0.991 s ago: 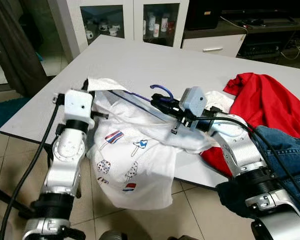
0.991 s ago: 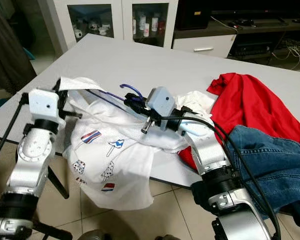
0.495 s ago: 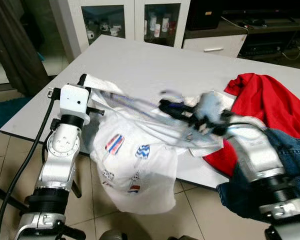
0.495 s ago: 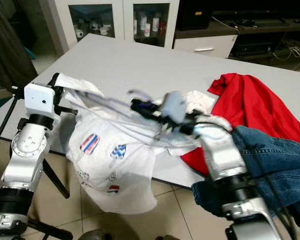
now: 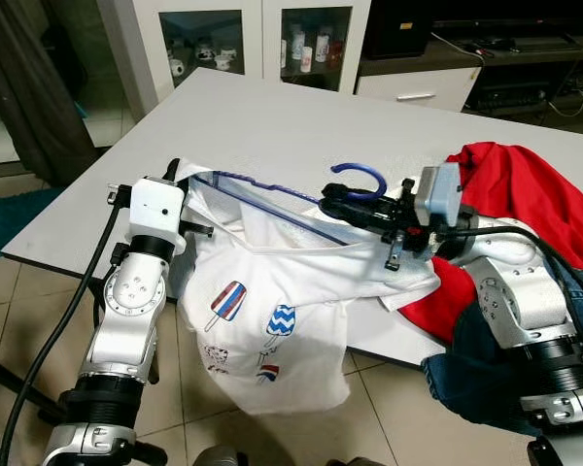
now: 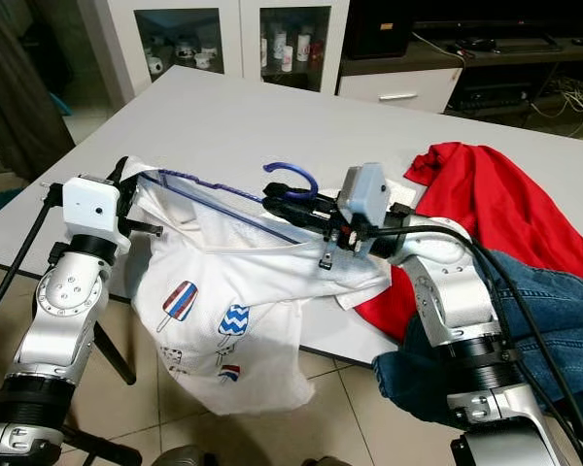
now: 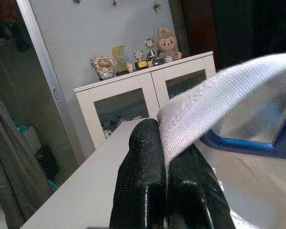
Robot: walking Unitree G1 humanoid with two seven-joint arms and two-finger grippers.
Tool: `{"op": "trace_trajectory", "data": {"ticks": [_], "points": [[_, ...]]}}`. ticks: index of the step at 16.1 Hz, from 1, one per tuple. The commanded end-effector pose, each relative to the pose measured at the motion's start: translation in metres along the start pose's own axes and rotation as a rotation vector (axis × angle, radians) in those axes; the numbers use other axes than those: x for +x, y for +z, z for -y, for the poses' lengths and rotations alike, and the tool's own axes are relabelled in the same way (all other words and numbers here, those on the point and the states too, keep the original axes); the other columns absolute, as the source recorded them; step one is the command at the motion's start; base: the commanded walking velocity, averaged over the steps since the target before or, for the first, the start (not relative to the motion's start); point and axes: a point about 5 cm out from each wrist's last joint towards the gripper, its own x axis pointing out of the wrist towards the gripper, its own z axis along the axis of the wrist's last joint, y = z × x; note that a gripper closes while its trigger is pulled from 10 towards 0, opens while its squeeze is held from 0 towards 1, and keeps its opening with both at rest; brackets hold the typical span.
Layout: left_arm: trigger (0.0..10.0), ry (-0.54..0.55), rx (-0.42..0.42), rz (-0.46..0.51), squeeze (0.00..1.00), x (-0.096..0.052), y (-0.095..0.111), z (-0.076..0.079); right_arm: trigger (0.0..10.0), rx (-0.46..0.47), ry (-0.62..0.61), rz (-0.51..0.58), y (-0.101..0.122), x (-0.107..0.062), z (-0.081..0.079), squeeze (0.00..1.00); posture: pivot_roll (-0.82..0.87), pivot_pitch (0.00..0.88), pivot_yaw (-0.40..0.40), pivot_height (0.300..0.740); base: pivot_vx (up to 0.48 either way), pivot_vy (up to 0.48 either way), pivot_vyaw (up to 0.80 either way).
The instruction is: Hang hanger
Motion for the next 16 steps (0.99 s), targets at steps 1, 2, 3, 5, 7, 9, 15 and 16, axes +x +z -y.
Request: {"op": "trace_trajectory", "data": {"ticks": [1, 2, 3, 5, 7, 9, 15, 16], "points": [[0.0, -0.004, 0.001, 0.02, 0.0, 0.0, 0.005, 0.001, 0.0, -0.017, 0.02, -0.008, 0.005, -0.007, 0.001, 0.0, 0.07, 0.0, -0.007, 0.74, 0.0, 0.0, 0.0], [0.0, -0.004, 0.001, 0.018, 0.0, -0.001, 0.005, 0.001, 0.0, -0.023, 0.041, -0.045, 0.002, -0.012, 0.0, 0.0, 0.07, 0.0, -0.004, 0.74, 0.0, 0.0, 0.0], [0.0, -0.006, 0.003, 0.016, 0.0, -0.001, 0.005, 0.001, 0.0, -0.03, 0.056, -0.076, 0.0, -0.015, 0.0, 0.0, 0.07, 0.0, -0.004, 0.74, 0.0, 0.0, 0.0], [0.0, -0.012, 0.006, 0.016, 0.0, -0.002, 0.005, 0.0, 0.0, -0.032, 0.052, -0.087, 0.002, -0.022, 0.006, 0.0, 0.07, 0.0, 0.001, 0.74, 0.0, 0.0, 0.0], [0.0, -0.014, 0.006, 0.017, 0.0, -0.001, 0.006, 0.0, 0.0, -0.027, 0.038, -0.072, 0.007, -0.026, 0.011, 0.0, 0.07, 0.0, 0.004, 0.74, 0.0, 0.0, 0.0], [0.0, -0.018, 0.007, 0.017, 0.0, -0.001, 0.006, 0.001, 0.0, -0.012, 0.028, -0.048, 0.013, -0.032, 0.017, 0.0, 0.07, 0.0, 0.004, 0.74, 0.0, 0.0, 0.0], [0.0, -0.026, 0.005, 0.016, 0.0, 0.0, 0.006, 0.002, 0.0, 0.016, -0.031, 0.009, 0.022, -0.04, 0.03, 0.0, 0.07, 0.0, 0.007, 0.74, 0.0, 0.0, 0.0], [0.0, -0.027, 0.004, 0.017, 0.0, 0.0, 0.006, 0.002, 0.0, 0.023, -0.027, 0.015, 0.023, -0.039, 0.029, 0.0, 0.07, 0.0, 0.007, 0.74, 0.0, 0.0, 0.0]]}}
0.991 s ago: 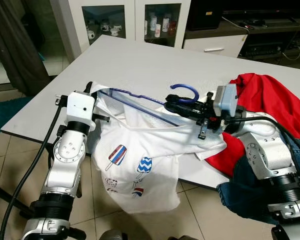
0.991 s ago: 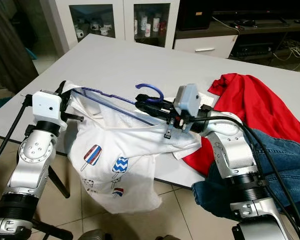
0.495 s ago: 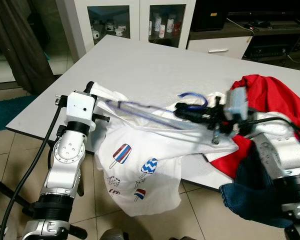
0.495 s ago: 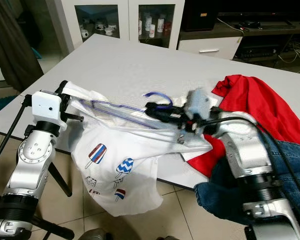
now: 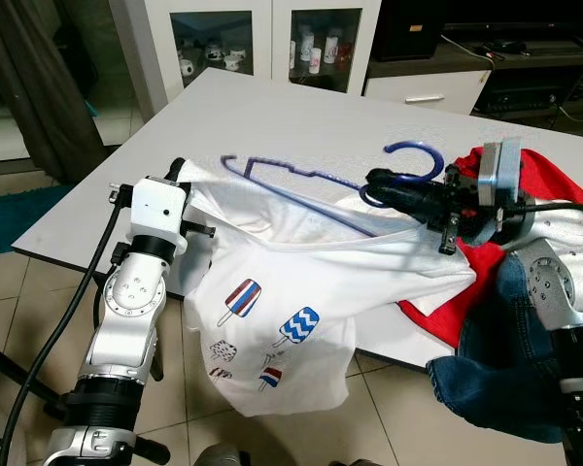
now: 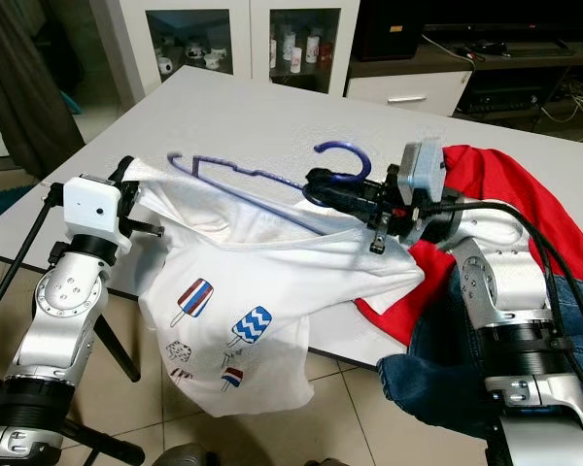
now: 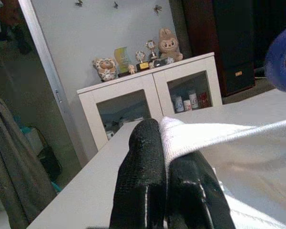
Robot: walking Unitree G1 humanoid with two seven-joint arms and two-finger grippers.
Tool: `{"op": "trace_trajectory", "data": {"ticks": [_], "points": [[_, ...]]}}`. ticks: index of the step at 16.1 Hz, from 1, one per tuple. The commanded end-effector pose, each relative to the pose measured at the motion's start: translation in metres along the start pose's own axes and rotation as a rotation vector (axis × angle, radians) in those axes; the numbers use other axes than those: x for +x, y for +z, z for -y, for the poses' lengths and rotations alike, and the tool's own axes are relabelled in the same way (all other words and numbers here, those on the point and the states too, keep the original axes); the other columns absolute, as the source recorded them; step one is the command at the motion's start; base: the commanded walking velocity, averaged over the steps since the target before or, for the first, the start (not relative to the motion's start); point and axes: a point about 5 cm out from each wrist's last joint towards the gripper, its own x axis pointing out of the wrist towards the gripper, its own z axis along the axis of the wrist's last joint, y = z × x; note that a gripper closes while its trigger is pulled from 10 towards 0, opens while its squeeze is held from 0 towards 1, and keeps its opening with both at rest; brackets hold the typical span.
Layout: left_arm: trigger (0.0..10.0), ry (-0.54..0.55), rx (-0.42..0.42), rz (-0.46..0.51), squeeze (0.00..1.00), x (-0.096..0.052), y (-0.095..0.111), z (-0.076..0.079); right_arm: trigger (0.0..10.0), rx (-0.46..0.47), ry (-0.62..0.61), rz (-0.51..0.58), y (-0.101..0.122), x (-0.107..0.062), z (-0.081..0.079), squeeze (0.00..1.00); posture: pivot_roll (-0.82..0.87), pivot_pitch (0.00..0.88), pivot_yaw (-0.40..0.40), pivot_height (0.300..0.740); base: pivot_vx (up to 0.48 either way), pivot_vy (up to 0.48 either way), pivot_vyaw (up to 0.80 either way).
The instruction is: Hang hanger
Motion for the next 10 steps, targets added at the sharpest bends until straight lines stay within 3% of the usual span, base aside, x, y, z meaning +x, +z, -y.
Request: {"op": "trace_trajectory", "data": {"ticks": [1, 4, 6, 7, 10], "points": [[0.0, -0.01, 0.001, 0.008, 0.0, 0.001, 0.003, 0.002, 0.0, 0.01, -0.005, 0.042, 0.007, -0.002, 0.002, 0.0, 0.07, 0.0, 0.008, 0.74, 0.0, 0.0, 0.0], [0.0, -0.014, -0.002, 0.008, 0.0, 0.001, 0.003, 0.004, 0.0, 0.069, 0.006, 0.118, 0.011, 0.004, 0.0, 0.0, 0.07, 0.0, 0.009, 0.74, 0.0, 0.0, 0.0], [0.0, -0.019, -0.007, 0.008, 0.0, 0.001, 0.003, 0.007, 0.0, 0.116, -0.041, 0.223, 0.016, 0.021, 0.004, 0.0, 0.07, 0.0, 0.008, 0.74, 0.0, 0.0, 0.0], [0.0, -0.024, -0.011, 0.011, 0.0, 0.003, 0.004, 0.009, 0.0, 0.129, -0.158, 0.281, 0.017, 0.038, 0.014, 0.0, 0.07, 0.0, 0.007, 0.74, 0.0, 0.0, 0.0], [0.0, -0.025, -0.017, 0.013, 0.0, 0.003, 0.004, 0.012, 0.0, 0.196, -0.319, 0.356, 0.016, 0.064, 0.025, 0.0, 0.07, 0.0, 0.003, 0.74, 0.0, 0.0, 0.0]]}}
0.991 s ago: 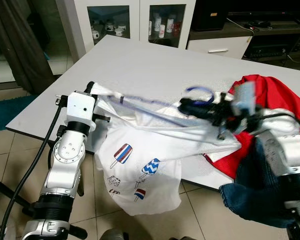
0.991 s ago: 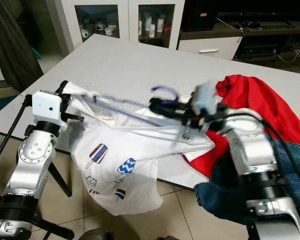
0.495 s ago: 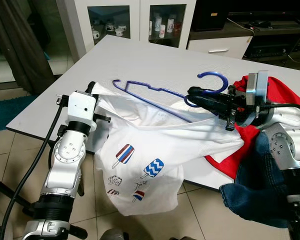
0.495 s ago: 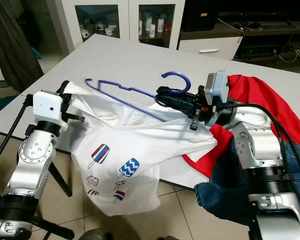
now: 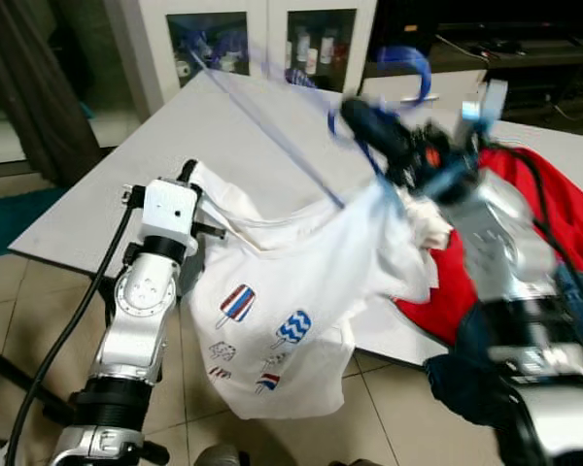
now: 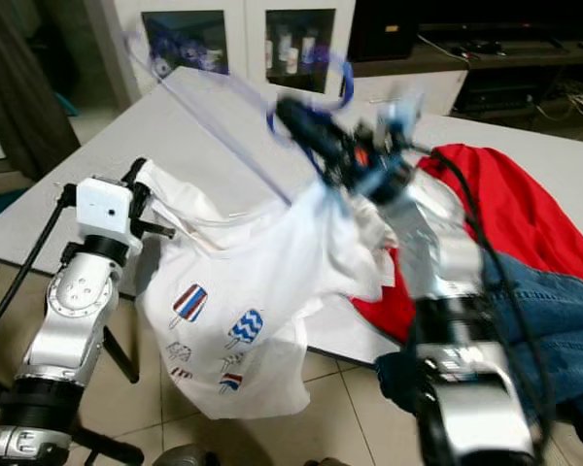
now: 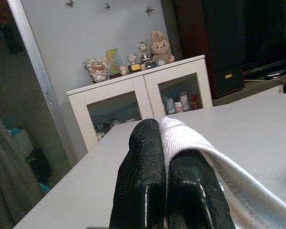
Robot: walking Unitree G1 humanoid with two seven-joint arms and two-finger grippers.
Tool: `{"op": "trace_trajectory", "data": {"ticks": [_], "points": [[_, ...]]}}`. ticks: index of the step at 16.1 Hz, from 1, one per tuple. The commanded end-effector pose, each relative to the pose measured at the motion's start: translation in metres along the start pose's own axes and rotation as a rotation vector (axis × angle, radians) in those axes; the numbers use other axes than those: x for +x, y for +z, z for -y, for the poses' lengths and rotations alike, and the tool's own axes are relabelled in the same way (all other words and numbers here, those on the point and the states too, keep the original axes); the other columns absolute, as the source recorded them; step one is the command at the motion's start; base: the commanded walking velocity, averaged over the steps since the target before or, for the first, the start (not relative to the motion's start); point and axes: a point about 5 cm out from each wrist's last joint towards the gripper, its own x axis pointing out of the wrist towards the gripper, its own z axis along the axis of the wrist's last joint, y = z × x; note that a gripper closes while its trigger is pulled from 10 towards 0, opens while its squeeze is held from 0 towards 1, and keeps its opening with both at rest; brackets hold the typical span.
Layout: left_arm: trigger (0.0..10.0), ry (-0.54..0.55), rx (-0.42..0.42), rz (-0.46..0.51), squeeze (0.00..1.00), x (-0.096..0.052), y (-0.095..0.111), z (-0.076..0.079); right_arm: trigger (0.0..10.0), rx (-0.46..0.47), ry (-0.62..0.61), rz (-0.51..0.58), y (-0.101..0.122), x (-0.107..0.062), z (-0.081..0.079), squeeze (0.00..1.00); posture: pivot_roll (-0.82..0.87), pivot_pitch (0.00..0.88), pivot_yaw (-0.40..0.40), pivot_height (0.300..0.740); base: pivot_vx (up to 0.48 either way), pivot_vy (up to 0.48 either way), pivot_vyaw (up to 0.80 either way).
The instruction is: Hang hanger
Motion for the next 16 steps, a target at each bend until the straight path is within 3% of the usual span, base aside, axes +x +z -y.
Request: {"op": "trace_trajectory", "data": {"ticks": [1, 3, 5, 8, 11, 16], "points": [[0.0, -0.009, 0.002, 0.01, 0.0, 0.001, 0.002, 0.004, 0.0, 0.004, -0.075, 0.021, -0.002, 0.009, 0.002, 0.0, 0.07, 0.0, 0.001, 0.74, 0.0, 0.0, 0.0], [0.0, -0.007, -0.003, 0.01, 0.0, 0.001, 0.003, 0.005, 0.0, 0.035, -0.172, 0.057, -0.008, 0.021, 0.004, 0.0, 0.07, 0.0, -0.004, 0.74, 0.0, 0.0, 0.0], [0.0, -0.001, -0.007, 0.01, 0.0, 0.001, 0.002, 0.006, 0.0, 0.082, -0.444, 0.147, -0.004, 0.03, 0.025, 0.0, 0.07, 0.0, -0.013, 0.74, 0.0, 0.0, 0.0], [0.0, 0.006, -0.009, 0.009, 0.0, 0.0, 0.002, 0.007, 0.0, 0.126, -0.665, 0.255, 0.009, 0.022, 0.049, 0.0, 0.08, 0.0, -0.019, 0.74, 0.0, 0.0, 0.0], [0.0, 0.011, -0.012, 0.006, 0.0, -0.002, 0.001, 0.008, 0.0, 0.083, -0.771, 0.381, 0.042, 0.014, 0.07, 0.0, 0.08, 0.0, -0.022, 0.74, 0.0, 0.0, 0.0], [0.0, 0.009, -0.016, 0.008, 0.0, 0.0, 0.002, 0.009, 0.0, 0.064, -0.871, 0.503, 0.074, -0.003, 0.09, 0.0, 0.07, 0.0, -0.021, 0.74, 0.0, 0.0, 0.0]]}}
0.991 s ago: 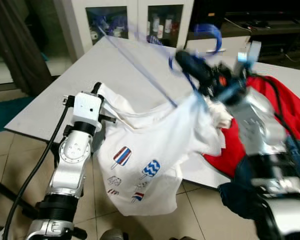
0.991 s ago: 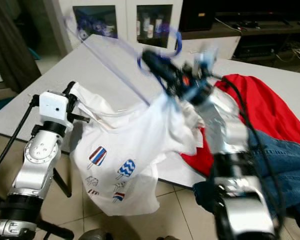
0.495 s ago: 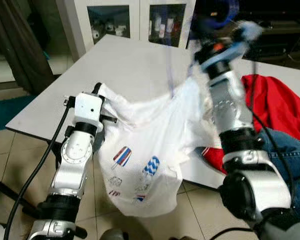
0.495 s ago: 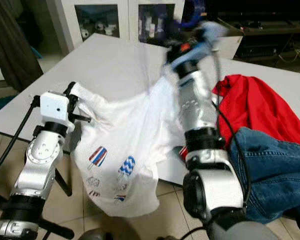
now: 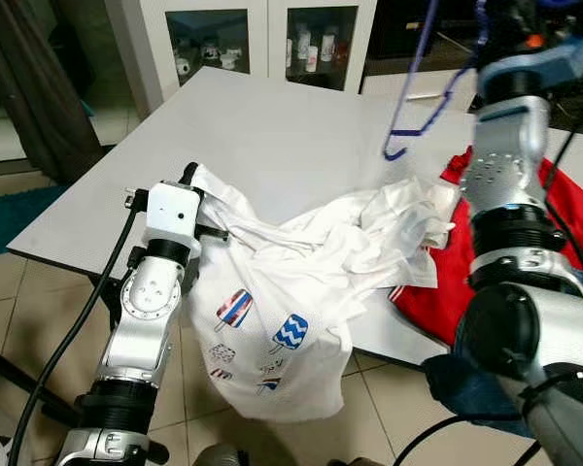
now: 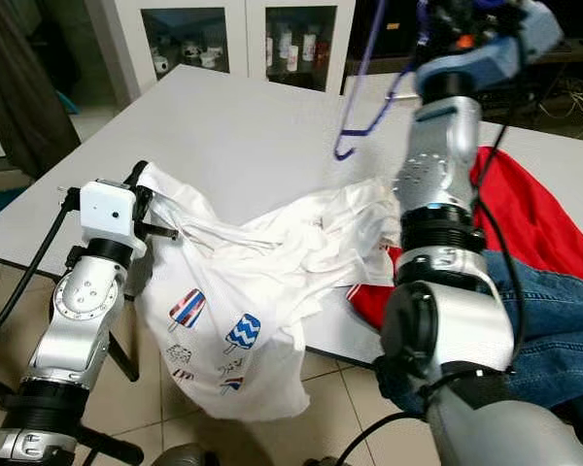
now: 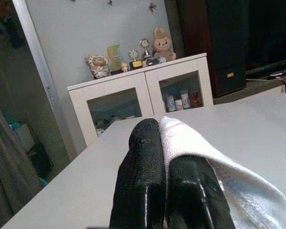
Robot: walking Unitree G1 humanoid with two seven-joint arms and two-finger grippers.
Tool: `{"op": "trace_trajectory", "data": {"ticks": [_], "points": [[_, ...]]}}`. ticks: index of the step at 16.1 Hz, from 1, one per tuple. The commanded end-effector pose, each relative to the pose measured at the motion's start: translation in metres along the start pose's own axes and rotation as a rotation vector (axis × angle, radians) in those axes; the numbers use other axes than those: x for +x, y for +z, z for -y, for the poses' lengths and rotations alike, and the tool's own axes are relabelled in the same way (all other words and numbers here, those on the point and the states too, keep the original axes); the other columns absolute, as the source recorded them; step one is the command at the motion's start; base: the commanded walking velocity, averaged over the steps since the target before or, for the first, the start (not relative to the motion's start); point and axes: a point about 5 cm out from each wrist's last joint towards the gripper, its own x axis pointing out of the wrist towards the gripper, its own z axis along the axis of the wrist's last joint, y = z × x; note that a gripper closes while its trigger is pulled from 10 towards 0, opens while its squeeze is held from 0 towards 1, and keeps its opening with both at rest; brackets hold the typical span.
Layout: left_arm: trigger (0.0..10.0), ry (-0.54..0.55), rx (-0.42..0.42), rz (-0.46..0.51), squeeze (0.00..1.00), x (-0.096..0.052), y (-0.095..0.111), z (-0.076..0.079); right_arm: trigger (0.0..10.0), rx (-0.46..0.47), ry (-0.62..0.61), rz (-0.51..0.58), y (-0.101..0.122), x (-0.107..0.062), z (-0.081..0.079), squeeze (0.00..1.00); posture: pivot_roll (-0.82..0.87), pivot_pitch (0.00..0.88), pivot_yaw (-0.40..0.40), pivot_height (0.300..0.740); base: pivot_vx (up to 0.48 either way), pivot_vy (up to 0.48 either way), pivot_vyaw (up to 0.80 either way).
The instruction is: Hang hanger
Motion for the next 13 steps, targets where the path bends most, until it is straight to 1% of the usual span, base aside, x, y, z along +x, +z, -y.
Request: {"op": "trace_trajectory", "data": {"ticks": [1, 2, 3, 4, 5, 6, 7, 8, 9, 10, 11, 12, 13], "points": [[0.0, -0.004, 0.001, 0.014, 0.0, 0.001, 0.003, 0.003, 0.0, 0.03, 0.005, 0.059, 0.014, 0.008, -0.003, 0.0, 0.07, 0.0, -0.021, 0.74, 0.0, 0.0, 0.0], [0.0, -0.006, 0.0, 0.013, 0.0, 0.001, 0.003, 0.003, 0.0, 0.092, 0.049, 0.093, 0.024, 0.012, -0.004, 0.0, 0.07, 0.0, -0.021, 0.74, 0.0, 0.0, 0.0], [0.0, -0.007, 0.0, 0.013, 0.0, 0.001, 0.003, 0.003, 0.0, 0.105, 0.072, 0.108, 0.029, 0.014, -0.005, 0.0, 0.06, 0.0, -0.015, 0.74, 0.0, 0.0, 0.0], [0.0, -0.01, 0.0, 0.012, 0.0, 0.001, 0.002, 0.004, 0.0, 0.073, 0.097, 0.148, 0.042, 0.017, -0.003, 0.0, 0.06, 0.0, -0.015, 0.74, 0.0, 0.0, 0.0], [0.0, -0.012, 0.0, 0.012, 0.0, 0.001, 0.003, 0.004, 0.0, 0.053, 0.095, 0.166, 0.048, 0.018, -0.001, 0.0, 0.06, 0.0, -0.015, 0.74, 0.0, 0.0, 0.0], [0.0, -0.012, -0.001, 0.013, 0.0, 0.002, 0.003, 0.004, 0.0, -0.087, 0.124, 0.179, 0.055, 0.018, -0.001, 0.0, 0.06, 0.0, -0.015, 0.74, 0.0, 0.0, 0.0], [0.0, -0.013, -0.001, 0.014, 0.0, 0.002, 0.003, 0.004, 0.0, -0.283, 0.181, 0.179, 0.058, 0.017, -0.007, 0.0, 0.05, 0.0, -0.012, 0.74, 0.0, 0.0, 0.0], [0.0, -0.015, -0.001, 0.014, 0.0, 0.002, 0.003, 0.004, 0.0, -0.473, 0.229, 0.148, 0.055, 0.016, -0.011, 0.0, 0.05, 0.0, -0.012, 0.74, 0.0, 0.0, 0.0], [0.0, -0.016, 0.0, 0.014, 0.0, 0.002, 0.003, 0.004, 0.0, -0.625, 0.27, 0.108, 0.05, 0.014, -0.012, 0.0, 0.05, 0.0, -0.012, 0.74, 0.0, 0.0, 0.0], [0.0, -0.017, 0.0, 0.015, 0.0, 0.002, 0.003, 0.004, 0.0, -0.759, 0.319, 0.041, 0.041, 0.01, -0.011, 0.0, 0.05, 0.0, -0.012, 0.74, 0.0, 0.0, 0.0], [0.0, -0.016, 0.0, 0.015, 0.0, 0.002, 0.003, 0.004, 0.0, -0.961, 0.403, -0.039, 0.029, 0.002, -0.008, 0.0, 0.05, 0.0, -0.012, 0.74, 0.0, 0.0, 0.0], [0.0, -0.015, 0.001, 0.015, 0.0, 0.002, 0.003, 0.004, 0.0, -1.097, 0.465, -0.086, 0.021, -0.004, -0.005, 0.0, 0.05, 0.0, -0.012, 0.74, 0.0, 0.0, 0.0], [0.0, -0.015, 0.001, 0.014, 0.0, 0.002, 0.003, 0.004, 0.0, -1.209, 0.531, -0.122, 0.015, -0.01, -0.003, 0.0, 0.05, 0.0, -0.012, 0.74, 0.0, 0.0, 0.0]]}}
